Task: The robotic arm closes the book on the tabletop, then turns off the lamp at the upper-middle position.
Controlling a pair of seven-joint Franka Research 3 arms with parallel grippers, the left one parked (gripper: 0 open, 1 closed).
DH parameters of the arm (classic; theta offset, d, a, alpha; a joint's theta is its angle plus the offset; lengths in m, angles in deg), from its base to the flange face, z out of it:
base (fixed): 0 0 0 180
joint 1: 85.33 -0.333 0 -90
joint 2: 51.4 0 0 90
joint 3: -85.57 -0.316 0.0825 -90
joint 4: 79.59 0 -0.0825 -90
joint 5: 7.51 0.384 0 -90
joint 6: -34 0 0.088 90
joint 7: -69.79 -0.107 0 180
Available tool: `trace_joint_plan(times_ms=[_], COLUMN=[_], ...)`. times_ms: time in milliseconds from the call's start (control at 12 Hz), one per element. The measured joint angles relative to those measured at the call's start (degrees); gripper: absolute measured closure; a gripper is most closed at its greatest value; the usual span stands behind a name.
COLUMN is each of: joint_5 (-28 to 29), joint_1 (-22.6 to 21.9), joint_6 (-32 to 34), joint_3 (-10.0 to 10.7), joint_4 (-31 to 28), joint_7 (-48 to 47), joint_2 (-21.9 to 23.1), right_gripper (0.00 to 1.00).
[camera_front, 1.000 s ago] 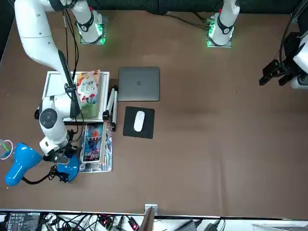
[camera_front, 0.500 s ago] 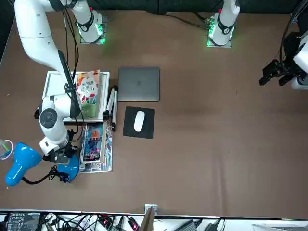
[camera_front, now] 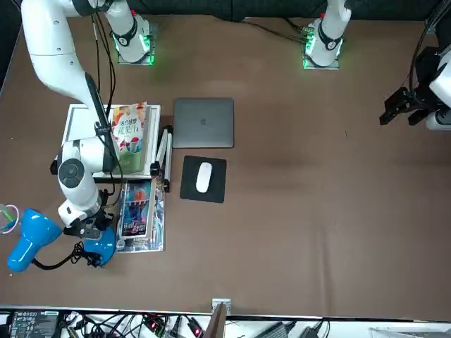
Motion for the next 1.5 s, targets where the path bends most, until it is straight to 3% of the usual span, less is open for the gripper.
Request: trace_joint_plan(times_ms=[1500], joint_5=[0.1], joint_1=[0.0], joint_6=[0.2], joint_3=[-0.5], joint_4=[-0.7], joint_7=[-0.2], joint_2=[0.1], right_gripper=[0.99])
